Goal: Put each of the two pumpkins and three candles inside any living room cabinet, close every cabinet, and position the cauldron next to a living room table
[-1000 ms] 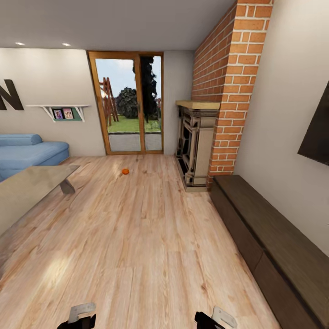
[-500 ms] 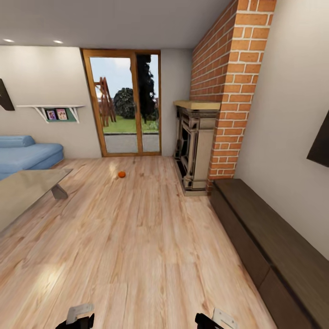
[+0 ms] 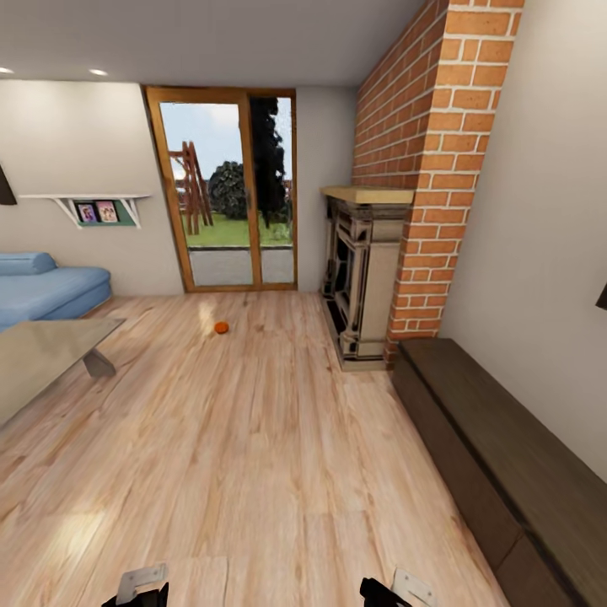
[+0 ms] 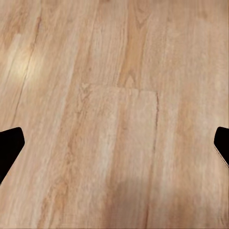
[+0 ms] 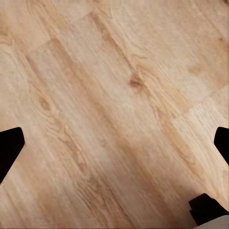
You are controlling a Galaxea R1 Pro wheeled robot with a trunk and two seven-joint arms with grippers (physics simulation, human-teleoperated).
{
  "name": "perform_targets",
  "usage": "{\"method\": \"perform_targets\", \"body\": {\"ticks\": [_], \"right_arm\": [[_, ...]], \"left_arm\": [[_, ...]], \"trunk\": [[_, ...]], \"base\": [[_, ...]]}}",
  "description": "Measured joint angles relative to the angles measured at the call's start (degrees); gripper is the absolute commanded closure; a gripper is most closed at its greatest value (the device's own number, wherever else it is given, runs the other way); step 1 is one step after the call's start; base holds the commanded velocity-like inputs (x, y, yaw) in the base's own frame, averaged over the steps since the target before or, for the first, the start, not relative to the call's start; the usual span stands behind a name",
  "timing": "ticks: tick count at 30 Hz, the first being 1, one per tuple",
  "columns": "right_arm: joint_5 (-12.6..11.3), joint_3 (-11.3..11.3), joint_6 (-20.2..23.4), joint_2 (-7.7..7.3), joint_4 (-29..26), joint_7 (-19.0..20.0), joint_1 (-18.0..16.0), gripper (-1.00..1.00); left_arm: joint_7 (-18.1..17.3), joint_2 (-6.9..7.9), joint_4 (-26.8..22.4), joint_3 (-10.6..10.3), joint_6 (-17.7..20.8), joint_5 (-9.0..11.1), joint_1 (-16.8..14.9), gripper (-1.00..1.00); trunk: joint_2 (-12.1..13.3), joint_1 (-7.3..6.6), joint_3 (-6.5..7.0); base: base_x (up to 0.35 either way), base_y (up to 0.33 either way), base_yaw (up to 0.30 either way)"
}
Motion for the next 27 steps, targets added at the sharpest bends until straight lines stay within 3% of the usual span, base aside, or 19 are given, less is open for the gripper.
{"method": "perform_targets", "body": {"ticks": [27], "right_arm": [[0.0, 0.0, 0.0, 0.00, 0.0, 0.0, 0.0, -1.00]], "left_arm": [[0.0, 0.00, 0.0, 0.1, -0.1, 0.0, 0.0, -1.00]], "trunk": [[0.0, 0.00, 0.00]], "base": [[0.333, 0.000, 0.000]]}}
